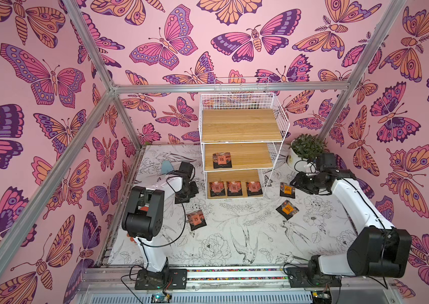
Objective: Remove the tea bags from the shelf
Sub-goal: Adjust the tea bag at the center of the board, then move the tea bag to the center of the board.
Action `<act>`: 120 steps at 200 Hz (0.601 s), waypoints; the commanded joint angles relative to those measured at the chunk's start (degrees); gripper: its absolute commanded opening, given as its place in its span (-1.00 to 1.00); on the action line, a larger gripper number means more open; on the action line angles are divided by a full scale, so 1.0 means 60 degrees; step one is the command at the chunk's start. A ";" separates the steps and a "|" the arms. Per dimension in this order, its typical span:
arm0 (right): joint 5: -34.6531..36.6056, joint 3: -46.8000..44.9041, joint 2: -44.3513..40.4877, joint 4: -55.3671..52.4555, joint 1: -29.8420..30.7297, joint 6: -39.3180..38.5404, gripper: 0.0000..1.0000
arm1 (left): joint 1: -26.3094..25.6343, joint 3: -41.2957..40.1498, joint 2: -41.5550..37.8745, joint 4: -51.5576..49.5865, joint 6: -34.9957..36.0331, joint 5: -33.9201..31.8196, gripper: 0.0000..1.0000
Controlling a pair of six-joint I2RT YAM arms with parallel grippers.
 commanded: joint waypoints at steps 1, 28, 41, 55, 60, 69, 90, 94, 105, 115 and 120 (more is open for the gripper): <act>0.0067 0.0193 -0.0132 -0.0161 -0.0064 -0.0090 -0.09 | -0.0248 -0.0062 -0.0600 -0.0311 0.0062 -0.0016 -0.67; 0.0072 0.0174 -0.0132 -0.0158 -0.0064 -0.0104 -0.09 | -0.0621 -0.0180 -0.1344 -0.0944 -0.0048 -0.0401 -0.57; 0.0057 0.0192 -0.0126 -0.0147 -0.0064 -0.0101 -0.09 | -0.0875 -0.0418 -0.1798 -0.1333 -0.0101 -0.0781 -0.50; 0.0046 0.0189 -0.0132 -0.0129 -0.0064 -0.0083 -0.09 | -0.1108 -0.0811 -0.2324 -0.1776 -0.0283 -0.1217 -0.46; 0.0020 0.0189 -0.0120 -0.0117 -0.0064 -0.0084 -0.09 | -0.1175 -0.1023 -0.2550 -0.1828 -0.0355 -0.1275 -0.45; -0.0003 0.0182 -0.0132 -0.0101 -0.0064 -0.0076 -0.10 | -0.1277 -0.1379 -0.2893 -0.1903 -0.0479 -0.1334 -0.44; -0.0019 0.0190 -0.0159 -0.0110 -0.0064 -0.0074 -0.09 | -0.1512 -0.2199 -0.3465 -0.1995 -0.0732 -0.1342 -0.37; -0.0031 0.0194 -0.0172 -0.0101 -0.0064 -0.0088 -0.10 | -0.1577 -0.2320 -0.3530 -0.1998 -0.0765 -0.1313 -0.34; -0.0019 0.0177 -0.0205 -0.0100 -0.0064 -0.0074 -0.09 | -0.1809 -0.2587 -0.3670 -0.2027 -0.0871 -0.1387 -0.26; -0.0048 0.0181 -0.0205 -0.0100 -0.0065 -0.0074 -0.10 | -0.2037 -0.2731 -0.3711 -0.2003 -0.0977 -0.1475 -0.14; -0.0061 0.0196 -0.0209 -0.0102 -0.0067 -0.0073 -0.10 | -0.2158 -0.2755 -0.3686 -0.2009 -0.1020 -0.1506 -0.08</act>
